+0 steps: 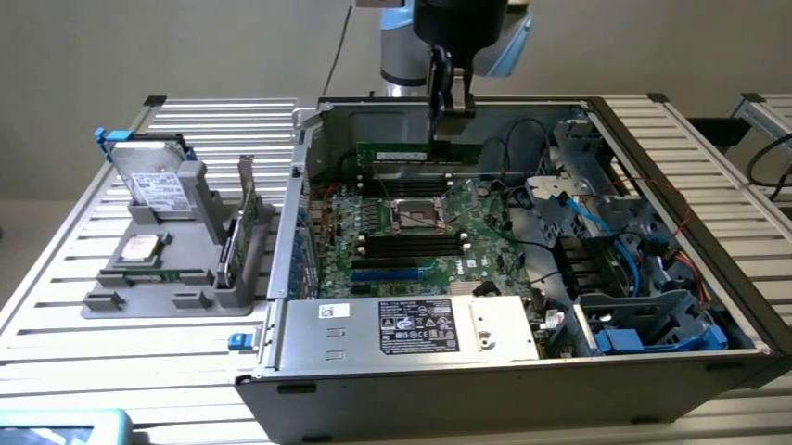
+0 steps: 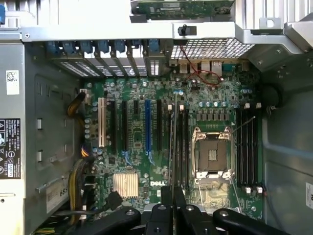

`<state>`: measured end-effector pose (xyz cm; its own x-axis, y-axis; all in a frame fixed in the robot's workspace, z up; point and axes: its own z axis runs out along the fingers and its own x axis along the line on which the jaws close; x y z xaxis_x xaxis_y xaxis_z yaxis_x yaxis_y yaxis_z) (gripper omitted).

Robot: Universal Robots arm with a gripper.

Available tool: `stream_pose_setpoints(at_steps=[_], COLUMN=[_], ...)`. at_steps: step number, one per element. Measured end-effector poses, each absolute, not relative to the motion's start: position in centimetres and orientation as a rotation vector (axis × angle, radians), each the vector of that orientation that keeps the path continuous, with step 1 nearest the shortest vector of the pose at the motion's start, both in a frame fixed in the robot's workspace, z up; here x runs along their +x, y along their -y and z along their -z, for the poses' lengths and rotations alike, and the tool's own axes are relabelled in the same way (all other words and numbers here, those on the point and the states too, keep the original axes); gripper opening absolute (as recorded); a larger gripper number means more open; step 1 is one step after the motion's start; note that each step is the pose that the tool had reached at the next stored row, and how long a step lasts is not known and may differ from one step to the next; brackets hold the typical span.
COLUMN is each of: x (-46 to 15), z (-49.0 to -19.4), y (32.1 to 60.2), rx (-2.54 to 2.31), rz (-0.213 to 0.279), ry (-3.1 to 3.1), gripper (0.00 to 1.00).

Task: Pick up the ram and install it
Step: 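Pick up the ram and move it above insertion slot, then insert the ram into the slot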

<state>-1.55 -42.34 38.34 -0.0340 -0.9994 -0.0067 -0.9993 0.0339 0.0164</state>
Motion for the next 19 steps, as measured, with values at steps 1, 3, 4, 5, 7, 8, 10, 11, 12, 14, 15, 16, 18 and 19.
stream_pose_setpoints(at_steps=[1,3,4,5,7,8,10,11,12,14,15,16,18,19], x=[-1.6,-1.6,-1.6,-1.6,-1.6,-1.5,-1.5,-1.5,-1.5,-1.5,-1.5,-1.5,-1.5,-1.5], z=[-38.3,-38.2,-38.1,-38.1,-37.9,-37.8,-37.6,-37.5,-37.3,-37.0,-36.9,-36.7,-36.5,-36.4], y=[42.1,41.5,41.2,40.9,40.3,40.0,39.5,39.2,39.0,38.5,38.3,38.2,38.0,37.9], rx=[2.179,2.180,2.180,2.181,2.183,2.184,2.185,2.185,2.186,2.186,2.187,2.186,2.184,2.183], rz=[0.024,0.023,0.022,0.022,0.021,0.021,0.020,0.019,0.019,0.017,0.015,0.013,0.006,0.003], ry=[2.253,2.251,2.250,2.249,2.247,2.246,2.244,2.243,2.242,2.239,2.238,2.237,2.234,2.232], gripper=[0.13,0.13,0.13,0.13,0.13,0.13,0.13,0.13,0.13,0.13,0.13,0.13,0.13,0.13])
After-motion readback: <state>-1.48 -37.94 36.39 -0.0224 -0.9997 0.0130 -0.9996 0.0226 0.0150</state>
